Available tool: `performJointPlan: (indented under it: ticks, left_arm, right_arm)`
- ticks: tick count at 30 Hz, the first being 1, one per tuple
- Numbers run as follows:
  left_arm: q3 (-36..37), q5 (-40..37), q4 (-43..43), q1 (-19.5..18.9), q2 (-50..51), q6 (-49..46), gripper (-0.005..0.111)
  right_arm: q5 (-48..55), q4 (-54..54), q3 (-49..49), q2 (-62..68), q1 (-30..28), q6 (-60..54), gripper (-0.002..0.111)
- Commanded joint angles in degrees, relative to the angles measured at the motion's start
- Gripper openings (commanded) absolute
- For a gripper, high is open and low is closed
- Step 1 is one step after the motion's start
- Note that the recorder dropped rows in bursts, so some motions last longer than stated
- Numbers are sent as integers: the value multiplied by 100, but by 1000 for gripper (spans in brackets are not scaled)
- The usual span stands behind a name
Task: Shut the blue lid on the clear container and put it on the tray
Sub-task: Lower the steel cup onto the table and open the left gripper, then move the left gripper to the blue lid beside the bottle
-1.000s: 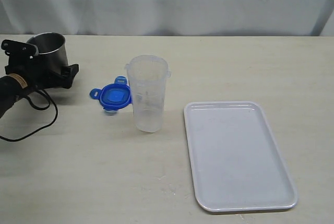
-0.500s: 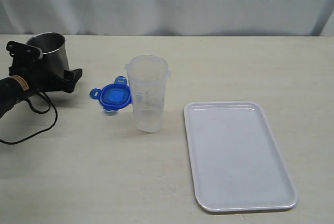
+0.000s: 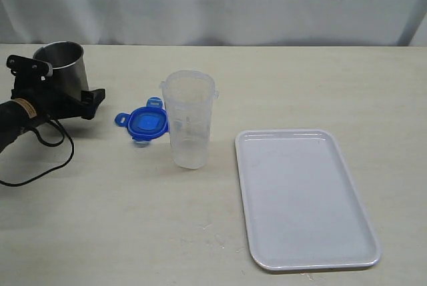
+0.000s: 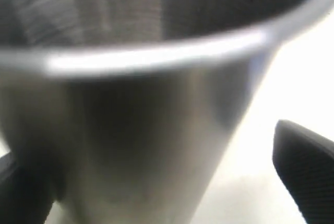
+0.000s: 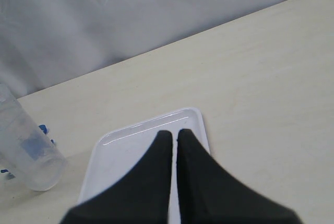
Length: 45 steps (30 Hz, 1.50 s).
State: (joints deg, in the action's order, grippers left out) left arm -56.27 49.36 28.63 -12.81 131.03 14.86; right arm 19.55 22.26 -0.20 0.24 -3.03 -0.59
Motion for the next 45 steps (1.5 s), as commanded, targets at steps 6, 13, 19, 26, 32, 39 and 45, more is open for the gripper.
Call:
performJointPlan:
  ticks: [6,13,19,26,32,39,45]
  left_arm:
    - [618,963,-225,-254,-137,-74,105]
    - [1014,1389,-246,-254,-140,-142,105]
    - [1463,1894,-296,-254,-140,-142,105]
    - [1939,2061,-204,-254,-248,472,105]
    - [1951,1564,852,-254,-769,935,105]
    - [1951,1585,2214,-254,-1326,3376,105]
    - [1951,2061,2993,-254,-1325,3488,105]
  right_arm:
    - [11,4,20,-24,-16,4,4]
    - [11,4,20,-24,-16,4,4]
    - [11,4,20,-24,-16,4,4]
    - [11,4,20,-24,-16,4,4]
    - [11,4,20,-24,-16,4,4]
    - [11,4,20,-24,-16,4,4]
    - [11,4,20,-24,-16,4,4]
